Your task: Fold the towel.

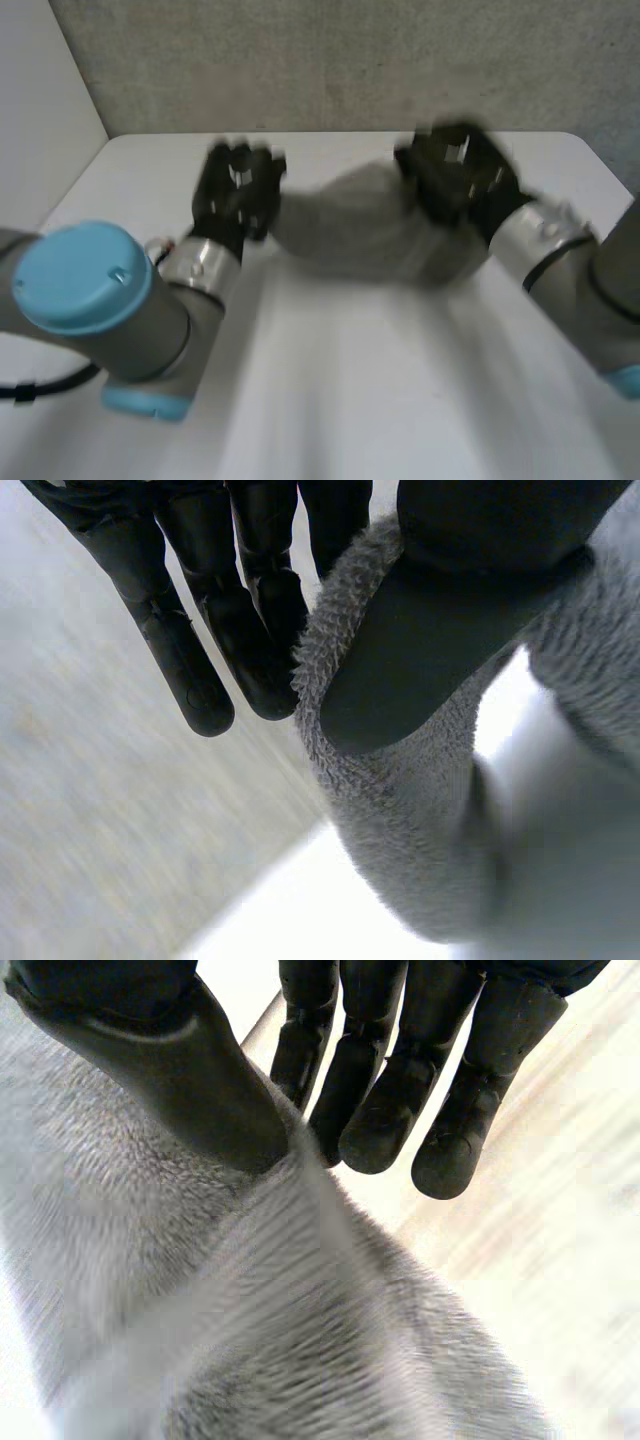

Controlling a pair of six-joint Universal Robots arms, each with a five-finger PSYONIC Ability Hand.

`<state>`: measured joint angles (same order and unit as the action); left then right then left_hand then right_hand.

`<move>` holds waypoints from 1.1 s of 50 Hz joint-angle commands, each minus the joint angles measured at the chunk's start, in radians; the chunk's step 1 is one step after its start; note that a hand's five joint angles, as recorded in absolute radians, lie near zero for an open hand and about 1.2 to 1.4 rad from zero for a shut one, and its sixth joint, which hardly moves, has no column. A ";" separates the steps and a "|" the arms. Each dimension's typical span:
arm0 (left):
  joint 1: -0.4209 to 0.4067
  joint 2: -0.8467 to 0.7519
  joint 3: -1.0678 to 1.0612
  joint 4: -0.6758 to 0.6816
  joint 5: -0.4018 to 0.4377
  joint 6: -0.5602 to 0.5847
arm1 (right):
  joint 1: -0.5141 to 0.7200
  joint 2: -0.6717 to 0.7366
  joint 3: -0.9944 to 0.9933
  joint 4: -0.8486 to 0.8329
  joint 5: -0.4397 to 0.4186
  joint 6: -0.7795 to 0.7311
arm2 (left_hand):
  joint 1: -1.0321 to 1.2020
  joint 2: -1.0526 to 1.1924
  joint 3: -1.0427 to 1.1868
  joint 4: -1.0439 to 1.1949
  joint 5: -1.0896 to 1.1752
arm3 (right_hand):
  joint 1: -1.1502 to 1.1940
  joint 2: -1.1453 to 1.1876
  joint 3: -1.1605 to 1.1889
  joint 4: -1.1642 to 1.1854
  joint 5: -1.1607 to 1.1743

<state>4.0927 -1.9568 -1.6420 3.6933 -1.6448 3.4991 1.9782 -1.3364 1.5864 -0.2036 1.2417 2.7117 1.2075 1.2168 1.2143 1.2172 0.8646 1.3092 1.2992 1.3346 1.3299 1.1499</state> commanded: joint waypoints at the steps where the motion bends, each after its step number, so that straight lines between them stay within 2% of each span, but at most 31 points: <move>1: -0.049 -0.056 -0.081 -0.161 0.013 0.009 | -0.009 0.146 0.027 0.257 0.038 -0.260 | 0.189 0.180 0.182 0.179 0.357 | 0.087 0.097 0.062 0.066 0.072; 5: -0.083 -0.039 -0.064 -0.216 0.017 0.008 | -0.010 0.134 0.049 0.247 0.045 -0.254 | 0.189 0.180 0.182 0.179 0.357 | 0.087 0.097 0.062 0.066 0.072; 17: -0.086 0.041 -0.032 -0.231 0.013 0.011 | -0.007 0.037 0.098 0.276 0.047 -0.138 | 0.189 0.180 0.182 0.179 0.357 | 0.087 0.097 0.062 0.066 0.072; 20: -0.084 0.106 -0.029 -0.242 0.010 0.009 | -0.013 -0.044 0.081 0.336 0.036 -0.127 | 0.189 0.180 0.182 0.179 0.357 | 0.087 0.097 0.062 0.066 0.072; 21: -0.080 0.154 -0.025 -0.243 0.010 0.008 | -0.012 -0.113 0.067 0.354 0.030 -0.122 | 0.189 0.180 0.182 0.179 0.357 | 0.087 0.097 0.062 0.066 0.072; 22: -0.080 0.154 -0.025 -0.243 0.010 0.008 | -0.012 -0.113 0.067 0.354 0.030 -0.122 | 0.189 0.180 0.182 0.179 0.357 | 0.087 0.097 0.062 0.066 0.072; 24: -0.075 0.260 -0.009 -0.240 0.006 0.000 | -0.019 -0.249 0.018 0.360 -0.001 -0.101 | 0.189 0.180 0.182 0.179 0.357 | 0.087 0.097 0.062 0.066 0.072; 25: -0.075 0.260 -0.009 -0.240 0.006 0.000 | -0.019 -0.250 0.018 0.360 -0.001 -0.101 | 0.189 0.180 0.182 0.179 0.357 | 0.087 0.097 0.062 0.066 0.072; 27: -0.072 0.315 0.002 -0.236 0.005 -0.003 | -0.051 -0.355 -0.057 0.359 -0.031 -0.017 | 0.189 0.180 0.182 0.179 0.357 | 0.087 0.097 0.062 0.066 0.072; 29: -0.066 0.416 0.019 -0.221 0.006 -0.008 | -0.071 -0.386 -0.100 0.359 -0.048 0.043 | 0.189 0.180 0.182 0.179 0.357 | 0.087 0.097 0.062 0.066 0.072; 33: -0.057 0.467 0.039 -0.188 0.002 -0.020 | -0.110 -0.414 -0.178 0.382 -0.085 0.128 | 0.189 0.180 0.182 0.179 0.357 | 0.087 0.097 0.062 0.066 0.072; 35: -0.045 0.469 0.059 -0.181 0.002 -0.041 | -0.148 -0.389 -0.219 0.441 -0.139 0.137 | 0.189 0.180 0.182 0.179 0.357 | 0.087 0.097 0.062 0.066 0.072; 38: -0.037 0.452 0.068 -0.181 0.003 -0.046 | -0.182 -0.345 -0.238 0.477 -0.160 0.134 | 0.189 0.180 0.182 0.179 0.357 | 0.087 0.097 0.062 0.066 0.072; 40: -0.028 0.359 0.083 -0.191 0.009 -0.040 | -0.194 -0.209 -0.278 0.541 -0.183 0.102 | 0.189 0.180 0.182 0.179 0.357 | 0.087 0.097 0.062 0.066 0.072; 41: -0.028 0.358 0.083 -0.191 0.010 -0.040 | -0.194 -0.208 -0.278 0.541 -0.183 0.102 | 0.189 0.180 0.182 0.179 0.357 | 0.087 0.097 0.062 0.066 0.072; 43: -0.019 0.250 0.120 -0.231 0.013 -0.034 | -0.159 -0.074 -0.347 0.617 -0.174 0.002 | 0.189 0.180 0.182 0.179 0.357 | 0.087 0.097 0.062 0.066 0.072; 46: -0.011 0.185 0.151 -0.260 0.016 -0.029 | -0.142 0.008 -0.394 0.655 -0.159 -0.058 | 0.189 0.180 0.182 0.179 0.357 | 0.087 0.097 0.062 0.066 0.072; 48: 0.018 0.042 0.250 -0.309 0.016 -0.016 | -0.121 0.139 -0.512 0.685 -0.105 -0.140 | 0.189 0.180 0.182 0.179 0.357 | 0.087 0.097 0.062 0.066 0.072; 52: 0.063 -0.057 0.381 -0.348 0.014 0.005 | -0.111 0.223 -0.625 0.644 -0.036 -0.171 | 0.189 0.180 0.182 0.179 0.357 | 0.087 0.097 0.062 0.066 0.072; 53: 0.075 -0.079 0.439 -0.352 0.013 0.017 | -0.107 0.241 -0.667 0.566 -0.010 -0.168 | 0.189 0.180 0.182 0.179 0.357 | 0.087 0.097 0.062 0.066 0.072; 54: 0.075 -0.079 0.439 -0.352 0.013 0.017 | -0.107 0.241 -0.668 0.566 -0.010 -0.168 | 0.189 0.180 0.182 0.179 0.357 | 0.087 0.097 0.062 0.066 0.072; 55: 0.083 -0.079 0.485 -0.346 0.010 0.026 | -0.086 0.244 -0.672 0.433 -0.002 -0.152 | 0.189 0.180 0.182 0.179 0.357 | 0.087 0.097 0.062 0.066 0.072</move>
<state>4.1260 -1.9324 -1.3489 3.3783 -1.6298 3.4900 1.8549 -1.1790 1.0418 0.4523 1.1554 2.5756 1.2075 1.2169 1.2154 1.2178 0.8646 1.3093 1.3372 1.3346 1.3299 1.1817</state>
